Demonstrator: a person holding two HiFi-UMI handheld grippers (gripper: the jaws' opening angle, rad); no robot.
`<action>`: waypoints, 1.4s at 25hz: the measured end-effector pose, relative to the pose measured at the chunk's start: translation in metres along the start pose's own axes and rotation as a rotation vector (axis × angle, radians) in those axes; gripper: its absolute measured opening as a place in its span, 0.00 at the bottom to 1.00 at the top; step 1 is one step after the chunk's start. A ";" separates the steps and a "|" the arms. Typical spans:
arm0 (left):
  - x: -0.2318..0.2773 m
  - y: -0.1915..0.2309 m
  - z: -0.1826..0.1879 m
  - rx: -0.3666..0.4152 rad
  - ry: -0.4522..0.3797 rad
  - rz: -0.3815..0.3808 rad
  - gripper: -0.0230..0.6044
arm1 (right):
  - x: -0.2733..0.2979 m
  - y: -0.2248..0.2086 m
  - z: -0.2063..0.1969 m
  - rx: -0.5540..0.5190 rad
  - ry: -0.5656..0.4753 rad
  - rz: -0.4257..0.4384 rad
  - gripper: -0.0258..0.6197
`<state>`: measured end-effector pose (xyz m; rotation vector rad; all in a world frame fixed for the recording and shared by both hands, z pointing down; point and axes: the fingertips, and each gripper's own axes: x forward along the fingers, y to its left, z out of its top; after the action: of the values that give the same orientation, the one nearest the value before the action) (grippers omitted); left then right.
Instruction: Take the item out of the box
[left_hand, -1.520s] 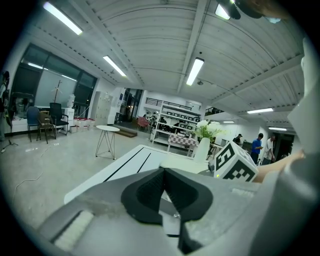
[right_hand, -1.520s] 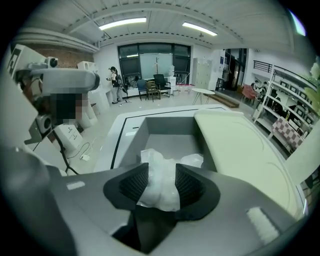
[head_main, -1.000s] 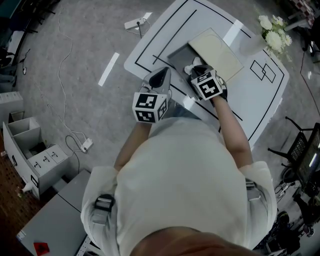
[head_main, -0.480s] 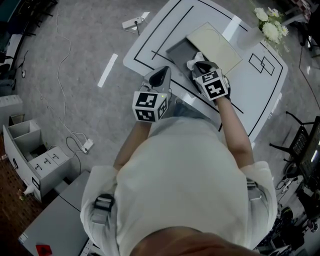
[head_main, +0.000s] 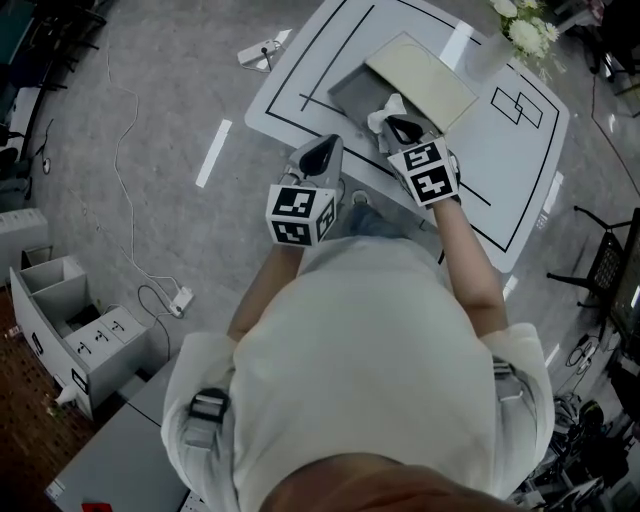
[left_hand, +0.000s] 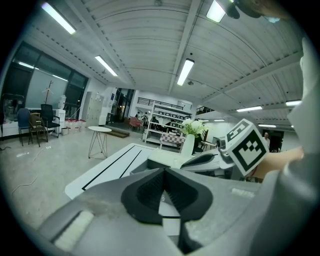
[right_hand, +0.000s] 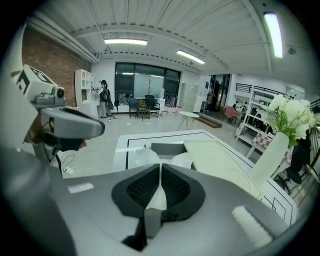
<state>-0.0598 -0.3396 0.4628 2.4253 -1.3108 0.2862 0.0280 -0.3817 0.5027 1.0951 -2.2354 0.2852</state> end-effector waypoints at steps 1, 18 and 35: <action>-0.003 -0.001 -0.002 0.002 0.000 -0.005 0.04 | -0.004 0.003 0.001 0.007 -0.014 -0.006 0.06; -0.068 -0.034 -0.038 0.007 -0.006 -0.057 0.04 | -0.081 0.078 0.001 0.075 -0.215 -0.089 0.06; -0.131 -0.064 -0.062 -0.005 -0.038 -0.036 0.04 | -0.150 0.133 -0.021 0.111 -0.358 -0.115 0.06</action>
<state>-0.0781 -0.1819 0.4594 2.4593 -1.2809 0.2280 0.0035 -0.1929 0.4361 1.4233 -2.4774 0.1767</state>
